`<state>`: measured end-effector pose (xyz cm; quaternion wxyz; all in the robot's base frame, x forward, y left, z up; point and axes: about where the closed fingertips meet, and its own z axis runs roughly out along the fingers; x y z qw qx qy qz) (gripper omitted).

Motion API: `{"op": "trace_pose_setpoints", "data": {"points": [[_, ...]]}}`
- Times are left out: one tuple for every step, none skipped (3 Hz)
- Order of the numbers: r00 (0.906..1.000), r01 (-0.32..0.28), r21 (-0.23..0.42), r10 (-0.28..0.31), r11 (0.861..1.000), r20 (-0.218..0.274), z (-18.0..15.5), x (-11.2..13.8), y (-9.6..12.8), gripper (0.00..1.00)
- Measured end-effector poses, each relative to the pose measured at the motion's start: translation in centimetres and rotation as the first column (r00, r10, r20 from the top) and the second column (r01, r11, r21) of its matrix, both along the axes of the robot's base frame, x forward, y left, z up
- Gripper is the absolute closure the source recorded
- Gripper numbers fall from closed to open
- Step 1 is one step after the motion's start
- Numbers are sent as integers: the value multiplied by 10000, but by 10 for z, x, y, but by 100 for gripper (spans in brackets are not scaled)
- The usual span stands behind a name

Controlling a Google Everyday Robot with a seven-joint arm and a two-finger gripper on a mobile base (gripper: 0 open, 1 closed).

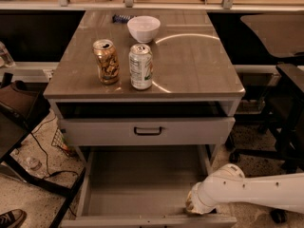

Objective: Open middle drawer

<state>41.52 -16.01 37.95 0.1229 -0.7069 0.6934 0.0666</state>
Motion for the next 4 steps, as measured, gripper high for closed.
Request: {"op": "trace_pose_setpoints", "data": {"points": [[9976,-513,-235,501,9984,-474,8,-32,6,100],[9882,-1095,-448,1039,9930,-1130,15,-66,11,100],[9757,-1509,-562,1395,9870,-1689,22,-90,12,100],[9755,-1501,-560,1387,9871,-1708,21,-91,12,82]]}}
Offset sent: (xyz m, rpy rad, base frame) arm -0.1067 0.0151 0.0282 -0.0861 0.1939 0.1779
